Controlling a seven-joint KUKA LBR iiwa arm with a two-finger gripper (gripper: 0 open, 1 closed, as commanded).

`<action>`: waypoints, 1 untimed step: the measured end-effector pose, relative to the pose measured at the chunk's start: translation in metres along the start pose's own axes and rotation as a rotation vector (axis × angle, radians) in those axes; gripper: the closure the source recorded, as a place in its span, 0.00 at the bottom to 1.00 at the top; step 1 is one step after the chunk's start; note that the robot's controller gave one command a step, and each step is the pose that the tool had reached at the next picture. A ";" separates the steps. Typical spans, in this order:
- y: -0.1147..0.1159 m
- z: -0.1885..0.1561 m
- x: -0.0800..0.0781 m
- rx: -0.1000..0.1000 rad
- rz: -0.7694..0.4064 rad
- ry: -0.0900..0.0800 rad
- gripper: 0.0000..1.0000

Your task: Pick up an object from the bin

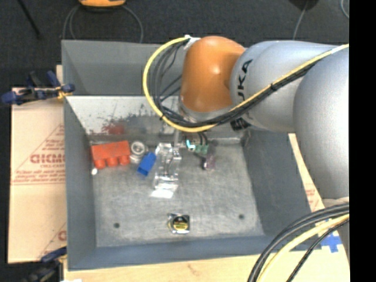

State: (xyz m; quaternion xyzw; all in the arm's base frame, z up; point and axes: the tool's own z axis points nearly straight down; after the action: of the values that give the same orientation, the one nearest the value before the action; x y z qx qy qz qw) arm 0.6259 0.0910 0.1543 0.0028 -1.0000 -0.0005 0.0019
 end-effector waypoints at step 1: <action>0.022 0.050 -0.023 0.002 -0.358 -0.023 0.00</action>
Offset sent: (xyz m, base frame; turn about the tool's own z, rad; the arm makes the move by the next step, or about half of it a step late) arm 0.0163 0.0223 -0.0592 -0.3597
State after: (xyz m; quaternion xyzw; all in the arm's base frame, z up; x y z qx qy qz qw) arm 0.6485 0.1132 0.1041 0.1809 -0.9834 0.0001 -0.0098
